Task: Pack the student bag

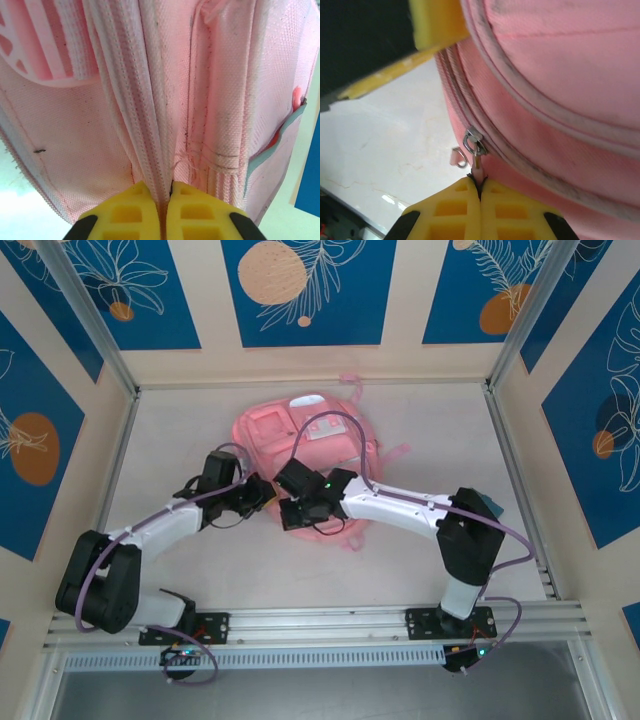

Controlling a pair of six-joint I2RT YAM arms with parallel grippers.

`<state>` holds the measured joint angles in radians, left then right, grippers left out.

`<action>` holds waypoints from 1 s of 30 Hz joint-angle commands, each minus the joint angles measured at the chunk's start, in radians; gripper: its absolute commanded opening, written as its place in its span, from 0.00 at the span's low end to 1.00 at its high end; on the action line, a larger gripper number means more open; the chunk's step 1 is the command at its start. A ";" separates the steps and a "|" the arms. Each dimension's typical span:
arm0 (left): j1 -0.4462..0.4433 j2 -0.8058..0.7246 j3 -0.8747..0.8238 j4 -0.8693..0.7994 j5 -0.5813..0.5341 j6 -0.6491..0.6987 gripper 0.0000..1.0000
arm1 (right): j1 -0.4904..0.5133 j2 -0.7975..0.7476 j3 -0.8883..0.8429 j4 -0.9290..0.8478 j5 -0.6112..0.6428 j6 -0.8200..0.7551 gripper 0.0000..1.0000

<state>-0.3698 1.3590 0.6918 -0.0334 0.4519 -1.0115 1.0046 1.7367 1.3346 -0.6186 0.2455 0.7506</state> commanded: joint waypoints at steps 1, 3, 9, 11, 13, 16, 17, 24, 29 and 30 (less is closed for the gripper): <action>0.006 -0.004 0.042 -0.065 -0.069 0.068 0.03 | -0.007 -0.097 -0.065 -0.210 0.189 0.082 0.00; 0.006 -0.008 0.049 -0.082 -0.077 0.081 0.02 | -0.021 -0.128 -0.102 -0.264 0.252 0.124 0.00; 0.010 -0.032 0.066 -0.140 -0.113 0.110 0.03 | -0.083 -0.191 -0.168 -0.326 0.320 0.182 0.00; 0.010 -0.041 0.072 -0.157 -0.117 0.120 0.03 | -0.094 -0.204 -0.168 -0.297 0.292 0.155 0.00; 0.010 -0.043 0.074 -0.150 -0.097 0.126 0.03 | -0.089 -0.214 -0.161 -0.233 0.228 0.100 0.00; 0.010 -0.037 0.075 -0.113 -0.021 0.127 0.04 | -0.064 -0.221 -0.150 -0.126 0.121 0.030 0.04; 0.010 -0.038 0.075 -0.102 -0.002 0.124 0.05 | -0.048 -0.218 -0.142 -0.110 0.106 0.025 0.10; 0.006 -0.036 0.090 -0.094 0.060 0.133 0.10 | 0.062 -0.129 -0.046 -0.068 0.123 -0.013 0.44; 0.003 -0.037 0.089 -0.089 0.071 0.128 0.11 | 0.095 -0.035 0.049 -0.094 0.136 -0.019 0.47; 0.003 -0.039 0.089 -0.087 0.071 0.129 0.12 | 0.099 -0.018 0.065 -0.101 0.143 -0.014 0.47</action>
<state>-0.3649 1.3418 0.7475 -0.1390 0.4507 -0.9066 1.0946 1.6817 1.3529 -0.7025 0.3843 0.7521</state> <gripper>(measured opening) 0.118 0.470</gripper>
